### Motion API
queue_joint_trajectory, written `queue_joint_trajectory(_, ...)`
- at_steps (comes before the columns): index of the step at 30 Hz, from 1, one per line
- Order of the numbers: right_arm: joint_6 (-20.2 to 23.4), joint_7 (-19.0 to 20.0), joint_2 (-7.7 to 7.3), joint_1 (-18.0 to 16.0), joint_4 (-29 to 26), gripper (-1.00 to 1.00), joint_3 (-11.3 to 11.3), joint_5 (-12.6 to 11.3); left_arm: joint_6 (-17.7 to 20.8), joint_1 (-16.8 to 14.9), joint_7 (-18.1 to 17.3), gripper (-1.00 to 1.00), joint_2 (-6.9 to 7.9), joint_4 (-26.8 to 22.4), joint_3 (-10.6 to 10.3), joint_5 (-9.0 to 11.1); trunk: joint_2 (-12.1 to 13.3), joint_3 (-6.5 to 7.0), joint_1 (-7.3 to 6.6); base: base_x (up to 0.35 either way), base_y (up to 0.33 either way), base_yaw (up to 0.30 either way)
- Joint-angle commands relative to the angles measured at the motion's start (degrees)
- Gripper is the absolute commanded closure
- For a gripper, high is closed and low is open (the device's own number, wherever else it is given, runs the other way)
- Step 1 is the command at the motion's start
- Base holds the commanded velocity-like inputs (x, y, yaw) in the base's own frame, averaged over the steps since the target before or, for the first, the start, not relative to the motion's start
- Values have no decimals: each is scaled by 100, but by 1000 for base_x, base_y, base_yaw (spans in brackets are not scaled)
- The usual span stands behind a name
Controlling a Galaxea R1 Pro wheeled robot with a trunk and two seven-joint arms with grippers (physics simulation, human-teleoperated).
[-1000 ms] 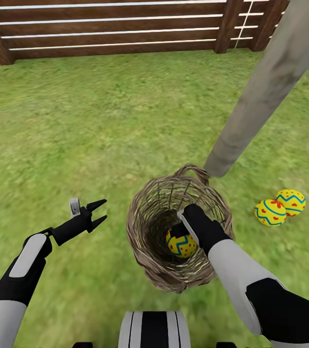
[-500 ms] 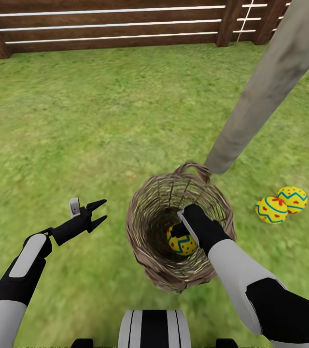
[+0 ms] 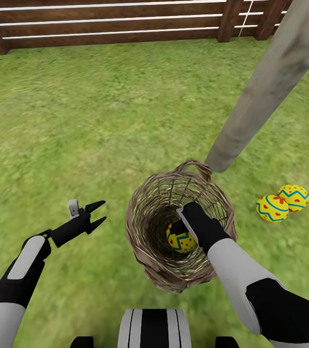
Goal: Take the three Easter eggs out of the wicker basket on the lawn in the garden, then place them on the lawn next to a single tree (choose any tree) so that all three eggs are next to the same tree and none are left in the basket.
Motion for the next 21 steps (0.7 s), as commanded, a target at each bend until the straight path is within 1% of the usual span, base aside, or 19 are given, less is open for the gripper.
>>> queue_joint_trajectory(1,24,35,-3,1,33,-100,9,23,27,-2,-28,-100,-1,1,8,-43,-1,-4,1,0,0,0)
queue_joint_trajectory(7,23,34,-1,1,34,-100,10,23,19,4,-21,-100,6,8,8,121,-1,-4,1,0,0,0)
queue_joint_trajectory(15,28,30,-2,1,31,-100,-8,13,18,6,-20,-100,7,11,8,143,-1,-4,1,0,0,0)
queue_joint_trajectory(16,27,31,-2,1,31,100,-11,16,18,6,-20,-100,7,11,8,143,-1,-4,1,0,0,0)
queue_joint_trajectory(21,24,34,-10,1,27,100,-8,1,18,7,-20,-100,7,15,8,143,-1,-4,1,0,0,0)
